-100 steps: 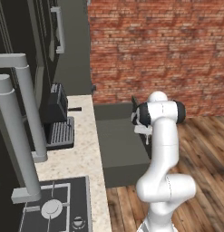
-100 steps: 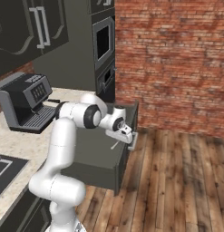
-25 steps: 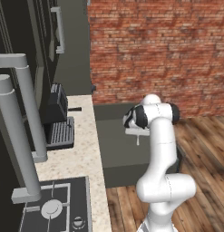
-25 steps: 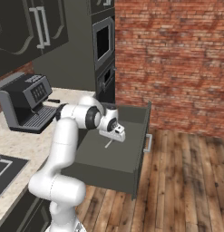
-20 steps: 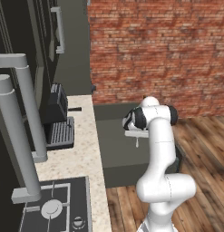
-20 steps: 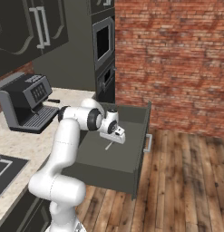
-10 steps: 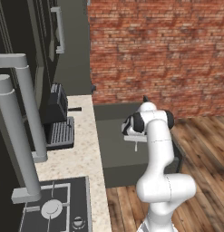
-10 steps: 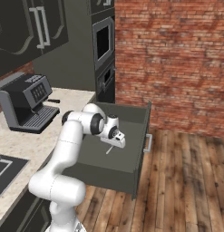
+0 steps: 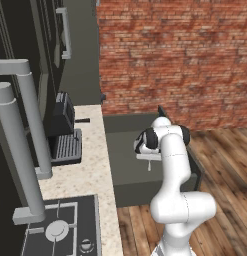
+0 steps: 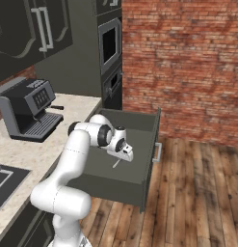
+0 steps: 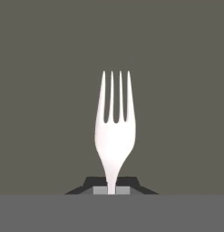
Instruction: Organize the utensils by type. Pick up the wooden spoons from the counter and place them in the open cabinet. Then pick up the metallic utensils from the counter and place them in the open drawer.
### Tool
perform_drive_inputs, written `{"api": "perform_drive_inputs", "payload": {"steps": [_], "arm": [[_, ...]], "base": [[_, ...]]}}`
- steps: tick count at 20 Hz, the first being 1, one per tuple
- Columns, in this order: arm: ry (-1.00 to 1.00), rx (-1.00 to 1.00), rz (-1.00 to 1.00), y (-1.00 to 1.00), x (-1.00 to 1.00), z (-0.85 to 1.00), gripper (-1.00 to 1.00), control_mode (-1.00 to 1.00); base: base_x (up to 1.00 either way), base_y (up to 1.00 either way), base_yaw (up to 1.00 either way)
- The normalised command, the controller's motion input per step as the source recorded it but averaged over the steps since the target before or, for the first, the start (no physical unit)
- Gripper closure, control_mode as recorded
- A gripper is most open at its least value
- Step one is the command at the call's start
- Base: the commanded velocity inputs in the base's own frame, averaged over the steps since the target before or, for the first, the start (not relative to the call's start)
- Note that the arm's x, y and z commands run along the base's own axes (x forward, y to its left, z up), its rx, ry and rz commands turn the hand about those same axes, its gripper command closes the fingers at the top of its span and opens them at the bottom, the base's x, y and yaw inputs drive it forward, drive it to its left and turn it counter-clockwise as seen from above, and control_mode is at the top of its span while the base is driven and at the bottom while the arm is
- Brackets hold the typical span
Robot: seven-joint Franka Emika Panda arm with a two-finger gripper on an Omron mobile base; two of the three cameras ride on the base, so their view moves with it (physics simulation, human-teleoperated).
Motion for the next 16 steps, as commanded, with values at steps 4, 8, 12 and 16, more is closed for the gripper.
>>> {"api": "perform_drive_inputs", "payload": {"steps": [4, 8, 12, 16], "arm": [[0.0, 0.0, 0.0, 0.0, 0.02, -0.14, 1.0, -1.0], [0.0, 0.0, 0.0, 0.0, 0.01, -0.14, 1.0, -1.0], [0.0, 0.0, 0.0, 0.0, 0.0, -0.07, 1.0, -1.0], [0.0, 0.0, 0.0, 0.0, 0.0, -0.14, 1.0, -1.0]], "base": [[0.0, 0.0, 0.0], [0.0, 0.0, 0.0], [0.0, 0.0, 0.0], [0.0, 0.0, 0.0]]}}
